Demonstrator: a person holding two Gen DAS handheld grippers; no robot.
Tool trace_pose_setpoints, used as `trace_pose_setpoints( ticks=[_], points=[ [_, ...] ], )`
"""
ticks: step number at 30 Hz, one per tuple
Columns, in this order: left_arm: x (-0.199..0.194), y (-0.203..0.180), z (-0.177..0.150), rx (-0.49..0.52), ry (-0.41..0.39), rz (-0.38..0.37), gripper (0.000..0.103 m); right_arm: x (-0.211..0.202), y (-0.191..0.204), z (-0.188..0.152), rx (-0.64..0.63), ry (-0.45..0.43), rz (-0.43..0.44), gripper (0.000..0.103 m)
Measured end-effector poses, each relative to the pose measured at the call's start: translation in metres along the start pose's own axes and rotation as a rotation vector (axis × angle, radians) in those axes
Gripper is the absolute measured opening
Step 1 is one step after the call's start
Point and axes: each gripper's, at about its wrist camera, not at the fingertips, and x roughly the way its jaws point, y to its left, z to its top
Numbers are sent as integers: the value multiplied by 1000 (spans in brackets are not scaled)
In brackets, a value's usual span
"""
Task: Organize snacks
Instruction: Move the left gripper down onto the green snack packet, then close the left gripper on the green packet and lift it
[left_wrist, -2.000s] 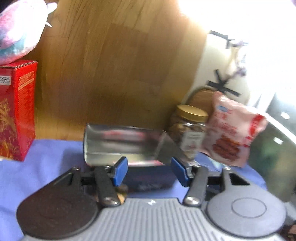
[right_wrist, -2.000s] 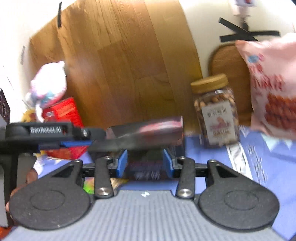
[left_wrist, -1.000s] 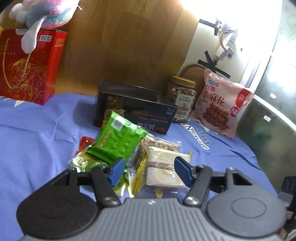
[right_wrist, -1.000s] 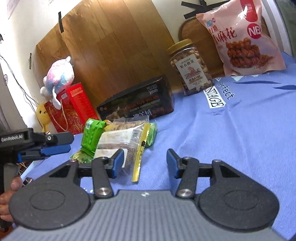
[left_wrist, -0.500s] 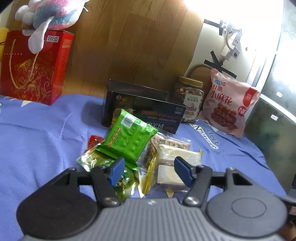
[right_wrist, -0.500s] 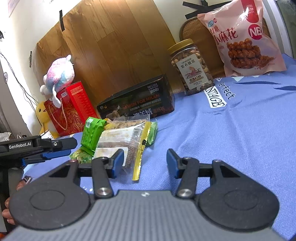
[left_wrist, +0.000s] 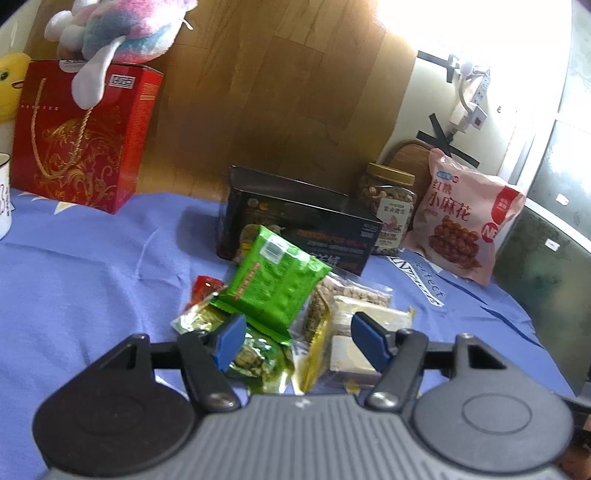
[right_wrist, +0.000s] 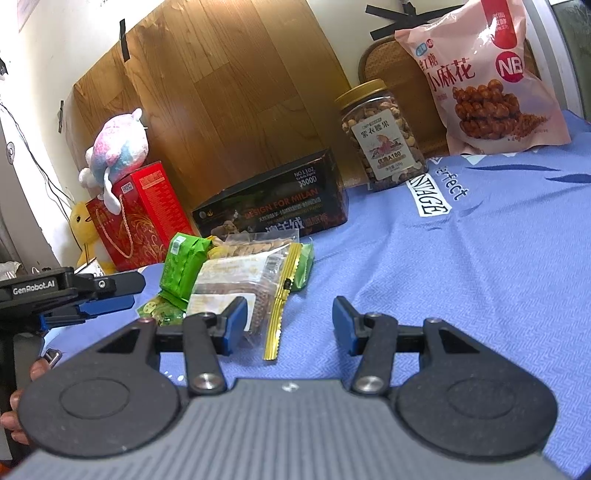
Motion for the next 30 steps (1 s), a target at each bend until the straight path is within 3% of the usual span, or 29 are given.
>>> trace_pose_setpoints(
  ticks=[11,20,27,29,30],
  points=[
    [-10,28,10,-89,21,-67,62,-3,-16,21,156,6,86,55],
    [4,44,28,-120,1,-63,62,37,28,57,10,62,189,55],
    [23,71,21,-287,65,-112,62,107,59,77,-73,153,225,53],
    [22,76,19,-303,63,-107,62,125,61,75,-75,203,231,45],
    [18,80,19,-314,53,-112,62,130,62,71,-74,236,246,26]
  ],
)
